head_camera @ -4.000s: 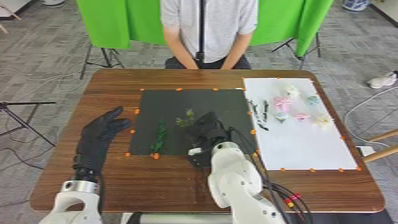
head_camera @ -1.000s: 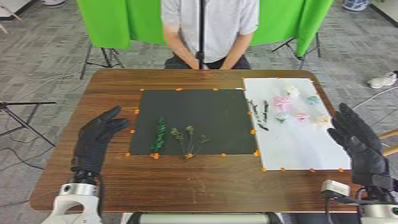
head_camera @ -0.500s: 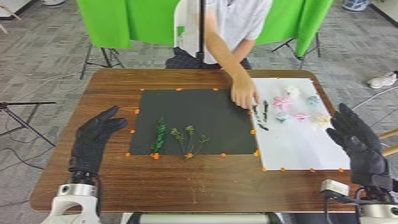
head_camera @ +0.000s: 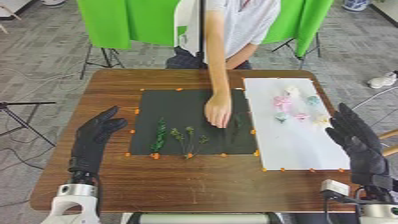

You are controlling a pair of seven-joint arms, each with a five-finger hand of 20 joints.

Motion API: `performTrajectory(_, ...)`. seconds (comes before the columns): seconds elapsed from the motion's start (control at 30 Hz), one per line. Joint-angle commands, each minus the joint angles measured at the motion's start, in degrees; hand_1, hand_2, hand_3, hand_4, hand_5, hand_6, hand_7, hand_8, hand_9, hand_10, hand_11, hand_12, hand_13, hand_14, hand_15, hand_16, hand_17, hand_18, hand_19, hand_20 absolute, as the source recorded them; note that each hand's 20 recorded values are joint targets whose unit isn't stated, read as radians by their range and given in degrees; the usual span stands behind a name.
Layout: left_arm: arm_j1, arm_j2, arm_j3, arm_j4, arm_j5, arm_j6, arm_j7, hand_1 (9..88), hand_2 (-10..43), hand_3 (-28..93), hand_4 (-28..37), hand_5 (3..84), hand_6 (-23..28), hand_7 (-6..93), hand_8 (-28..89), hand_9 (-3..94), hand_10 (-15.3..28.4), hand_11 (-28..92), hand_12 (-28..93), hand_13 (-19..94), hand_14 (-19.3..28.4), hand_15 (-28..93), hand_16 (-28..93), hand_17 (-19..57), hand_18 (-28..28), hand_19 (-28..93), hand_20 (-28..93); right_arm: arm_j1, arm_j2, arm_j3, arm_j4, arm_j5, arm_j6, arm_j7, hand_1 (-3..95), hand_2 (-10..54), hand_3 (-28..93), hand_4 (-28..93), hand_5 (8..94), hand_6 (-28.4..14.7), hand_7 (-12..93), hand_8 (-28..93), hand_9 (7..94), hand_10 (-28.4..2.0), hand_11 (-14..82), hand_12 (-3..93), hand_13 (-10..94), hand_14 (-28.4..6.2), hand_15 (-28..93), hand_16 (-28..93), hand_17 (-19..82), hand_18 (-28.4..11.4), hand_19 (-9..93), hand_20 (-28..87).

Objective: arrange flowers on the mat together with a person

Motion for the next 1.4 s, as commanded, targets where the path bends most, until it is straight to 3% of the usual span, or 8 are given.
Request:
performTrajectory(0.03, 0.82, -0.29, -0.13, 0.25, -0.17, 0.22, -0.31, 22.4, -3.3, 68, -20.0, 50.2, 2.9, 12.2, -5, 51.3, 15.4, 22, 17, 39, 18.9, 26, 4, 7.6, 13.0, 8, 20, -0.63, -1.08, 0.67, -0.14, 0.03, -0.86, -0.95, 11.0, -9.5, 75, -24, 27.1, -0.5, 6, -6, 28.7, -12.9, 0.9, 10.7, 23, -14.1, 4, 13, 15, -18.0, 6, 20)
performTrajectory(0.57, 0.61, -0.38, -0.07, 0.35, -0.28, 0.11, -0.5, 22.4, -3.2, 67, -20.0, 50.2, 2.9, 12.1, -5, 51.3, 15.4, 22, 17, 39, 18.9, 26, 4, 7.5, 13.1, 8, 20, -0.51, -0.86, 0.09, -0.72, -2.19, 0.56, -0.07, 11.1, -9.5, 75, -24, 27.4, -0.6, 6, -6, 30.1, -14.0, 1.5, 12.1, 26, -12.0, 6, 12, 18, -18.3, 11, 24)
performTrajectory(0.83, 0.36, -0.03, 0.12, 0.45, -0.46, 0.44, -0.48, 22.5, -3.2, 68, -20.0, 50.2, 2.9, 12.2, -5, 51.2, 15.6, 22, 17, 39, 18.9, 26, 4, 7.5, 13.0, 8, 20, 2.88, 6.04, -5.66, -3.25, -19.24, 13.84, 9.51, 16.6, -9.5, 72, -21, 30.9, -2.1, 7, -7, 35.2, -14.6, 2.9, 12.8, 33, -12.7, 10, 10, 23, -17.8, 17, 27)
performTrajectory(0.93, 0.24, -0.09, 0.27, 0.5, -0.38, 0.36, -0.37, 22.4, -3.3, 68, -20.1, 50.2, 2.9, 12.2, -5, 51.2, 15.5, 22, 17, 39, 18.9, 26, 4, 7.4, 13.1, 8, 20, 5.46, 9.94, -8.4, -3.54, -25.35, 16.98, 15.07, 17.9, -9.5, 71, -20, 32.9, -2.6, 7, -7, 37.3, -14.6, 3.5, 13.2, 37, -14.1, 12, 11, 24, -18.1, 25, 30)
performTrajectory(1.07, -0.08, 0.07, 0.51, 0.63, -0.29, 0.11, -0.3, 22.4, -3.3, 68, -20.1, 50.2, 2.8, 12.2, -5, 51.3, 15.5, 22, 17, 39, 18.9, 26, 4, 7.5, 13.0, 8, 20, 9.53, 13.93, -10.31, -4.17, -34.7, 13.18, 22.37, 19.7, -9.5, 68, -19, 35.2, -3.2, 7, -6, 40.1, -14.6, 4.2, 13.6, 48, -15.8, 14, 15, 29, -18.6, 44, 32)
performTrajectory(1.17, 0.2, 0.14, 0.45, 0.47, -0.4, 0.29, -0.17, 22.3, -3.3, 68, -20.0, 50.3, 2.9, 12.2, -5, 51.3, 15.6, 22, 17, 39, 18.9, 26, 4, 7.5, 13.1, 8, 20, 11.71, 16.83, -12.71, -4.06, -39.12, 13.27, 26.0, 20.8, -9.5, 66, -20, 36.9, -3.9, 6, -6, 42.6, -15.2, 4.8, 13.8, 58, -16.4, 16, 16, 33, -19.1, 54, 36)
performTrajectory(1.4, 0.51, 0.28, 0.34, 0.26, -0.49, 0.71, -0.24, 22.4, -3.3, 68, -20.0, 50.2, 2.9, 12.3, -5, 51.3, 15.5, 22, 17, 39, 18.9, 26, 4, 7.5, 13.1, 8, 20, 18.51, 23.84, -18.67, -2.32, -50.45, 4.32, 34.5, 23.7, -9.5, 61, -26, 43.1, -4.3, 5, -5, 53.8, -17.7, 7.0, 14.0, 74, -13.1, 24, 18, 42, -19.1, 69, 40)
